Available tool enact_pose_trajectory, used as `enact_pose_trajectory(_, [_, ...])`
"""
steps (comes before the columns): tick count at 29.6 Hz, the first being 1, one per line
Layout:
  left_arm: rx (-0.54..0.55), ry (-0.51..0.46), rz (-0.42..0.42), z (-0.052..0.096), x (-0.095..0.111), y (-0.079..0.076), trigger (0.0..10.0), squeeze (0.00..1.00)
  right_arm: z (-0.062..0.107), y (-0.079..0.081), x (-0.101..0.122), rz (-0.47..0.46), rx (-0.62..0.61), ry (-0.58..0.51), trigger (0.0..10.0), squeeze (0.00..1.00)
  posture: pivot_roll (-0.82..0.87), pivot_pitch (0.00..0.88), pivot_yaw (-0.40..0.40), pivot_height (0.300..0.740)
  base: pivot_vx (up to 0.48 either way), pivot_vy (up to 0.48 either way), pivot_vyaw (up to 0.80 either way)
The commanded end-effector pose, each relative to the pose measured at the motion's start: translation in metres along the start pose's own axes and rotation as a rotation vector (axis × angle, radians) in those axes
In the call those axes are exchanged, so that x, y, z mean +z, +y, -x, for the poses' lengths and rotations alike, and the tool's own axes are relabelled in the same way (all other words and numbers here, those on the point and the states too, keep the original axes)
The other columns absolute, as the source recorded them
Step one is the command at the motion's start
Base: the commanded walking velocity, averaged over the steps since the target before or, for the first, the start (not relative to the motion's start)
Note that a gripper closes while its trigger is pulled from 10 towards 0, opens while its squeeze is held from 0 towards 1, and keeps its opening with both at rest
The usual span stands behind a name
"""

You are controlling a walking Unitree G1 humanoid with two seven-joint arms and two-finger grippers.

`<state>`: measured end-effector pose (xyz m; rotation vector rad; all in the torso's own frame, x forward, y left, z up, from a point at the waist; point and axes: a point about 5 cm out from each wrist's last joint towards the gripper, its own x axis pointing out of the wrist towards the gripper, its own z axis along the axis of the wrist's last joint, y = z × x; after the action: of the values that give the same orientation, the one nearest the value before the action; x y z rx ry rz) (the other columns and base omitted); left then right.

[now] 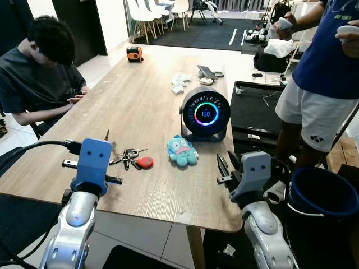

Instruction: Hang keys on a hook

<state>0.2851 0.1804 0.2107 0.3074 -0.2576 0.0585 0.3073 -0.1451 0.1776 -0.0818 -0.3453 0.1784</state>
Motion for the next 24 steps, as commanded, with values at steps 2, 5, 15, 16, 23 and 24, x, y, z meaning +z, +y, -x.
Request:
enact_pose_trajectory(2, [-0.035, -0.011, 0.01, 0.001, -0.001, -0.006, 10.0, 0.0, 0.002, -0.006, 0.0, 0.011, -0.027, -0.009, 10.0, 0.0, 0.09, 0.119, 0.066, 0.74, 0.0, 0.0, 0.0])
enact_pose_trajectory(5, [-0.076, -0.009, 0.008, 0.003, -0.005, -0.013, 10.0, 0.0, 0.002, -0.009, -0.001, 0.02, -0.04, -0.01, 10.0, 0.0, 0.09, 0.121, 0.075, 0.74, 0.0, 0.0, 0.0])
enact_pose_trajectory(15, [-0.111, -0.006, 0.014, 0.003, -0.005, -0.02, 10.0, 0.0, 0.003, -0.001, -0.002, 0.02, -0.036, -0.006, 10.0, 0.0, 0.09, 0.121, 0.077, 0.74, 0.0, 0.0, 0.0])
enact_pose_trajectory(16, [-0.11, -0.006, 0.014, 0.003, -0.005, -0.02, 10.0, 0.0, 0.003, 0.0, -0.002, 0.021, -0.033, -0.006, 10.0, 0.0, 0.09, 0.121, 0.077, 0.74, 0.0, 0.0, 0.0])
enact_pose_trajectory(23, [-0.093, 0.003, 0.007, 0.004, -0.009, -0.017, 10.0, 0.0, -0.001, 0.006, -0.001, 0.013, 0.01, -0.014, 10.0, 0.0, 0.1, 0.119, 0.068, 0.74, 0.0, 0.0, 0.0])
enact_pose_trajectory(24, [-0.092, 0.004, 0.005, 0.004, -0.009, -0.017, 10.0, 0.0, -0.001, 0.006, -0.001, 0.021, 0.011, -0.011, 10.0, 0.0, 0.1, 0.117, 0.067, 0.74, 0.0, 0.0, 0.8])
